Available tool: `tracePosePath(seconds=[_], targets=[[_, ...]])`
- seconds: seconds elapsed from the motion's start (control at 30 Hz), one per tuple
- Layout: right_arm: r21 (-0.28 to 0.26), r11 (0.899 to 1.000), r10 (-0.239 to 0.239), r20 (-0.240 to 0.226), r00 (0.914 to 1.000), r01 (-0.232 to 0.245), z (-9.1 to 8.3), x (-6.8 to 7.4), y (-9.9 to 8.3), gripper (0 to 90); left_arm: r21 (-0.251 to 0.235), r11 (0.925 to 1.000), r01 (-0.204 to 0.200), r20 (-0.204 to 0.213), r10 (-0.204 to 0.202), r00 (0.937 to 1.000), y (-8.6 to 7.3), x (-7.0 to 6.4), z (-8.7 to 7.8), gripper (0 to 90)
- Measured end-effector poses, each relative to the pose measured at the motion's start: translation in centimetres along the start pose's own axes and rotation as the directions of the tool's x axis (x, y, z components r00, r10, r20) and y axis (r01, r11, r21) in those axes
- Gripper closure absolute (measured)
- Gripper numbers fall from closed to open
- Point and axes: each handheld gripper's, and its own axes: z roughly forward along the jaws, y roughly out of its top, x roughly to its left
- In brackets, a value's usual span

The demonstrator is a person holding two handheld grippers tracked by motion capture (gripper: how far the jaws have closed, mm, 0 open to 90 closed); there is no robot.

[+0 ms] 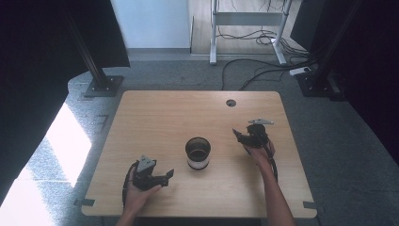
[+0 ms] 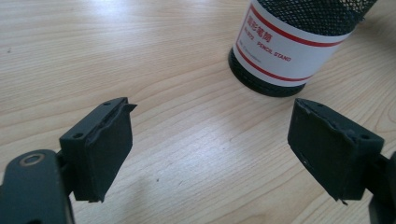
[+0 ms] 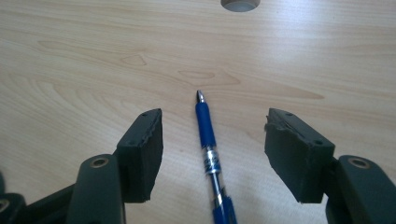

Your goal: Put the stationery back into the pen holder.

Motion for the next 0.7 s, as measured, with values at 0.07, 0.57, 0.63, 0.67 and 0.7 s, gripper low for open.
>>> tracePosePath(seconds=[0.07,0.57,0.63,0.67,0.7], targets=[[-0.003,1.0,-0.001,0.0,1.0,0.001,0.3,-0.1,0.3,37.5,-0.001,1.0,0.002,0.0,-0.002,1.0,0.0,0.0,0.0,14.3],[0.013,1.0,0.016,0.017,0.9997,-0.016,3.4,-0.2,0.5,39.6,0.008,1.0,0.004,-0.004,-0.003,1.0,-0.2,0.4,0.0,14.3],[0.019,1.0,0.004,0.023,0.9997,-0.005,3.6,0.0,0.5,39.6,0.008,0.9999,0.007,-0.005,-0.007,1.0,-0.2,0.5,0.0,14.4],[0.036,0.999,-0.022,0.038,0.999,0.02,4.2,0.3,0.5,39.7,0.007,0.9999,0.012,-0.007,-0.012,0.9999,-0.2,0.5,-0.1,14.4],[0.036,0.999,-0.022,0.038,0.999,0.02,4.2,0.3,0.5,39.7,0.007,0.9999,0.012,-0.007,-0.012,0.9999,-0.2,0.5,-0.1,14.3]])
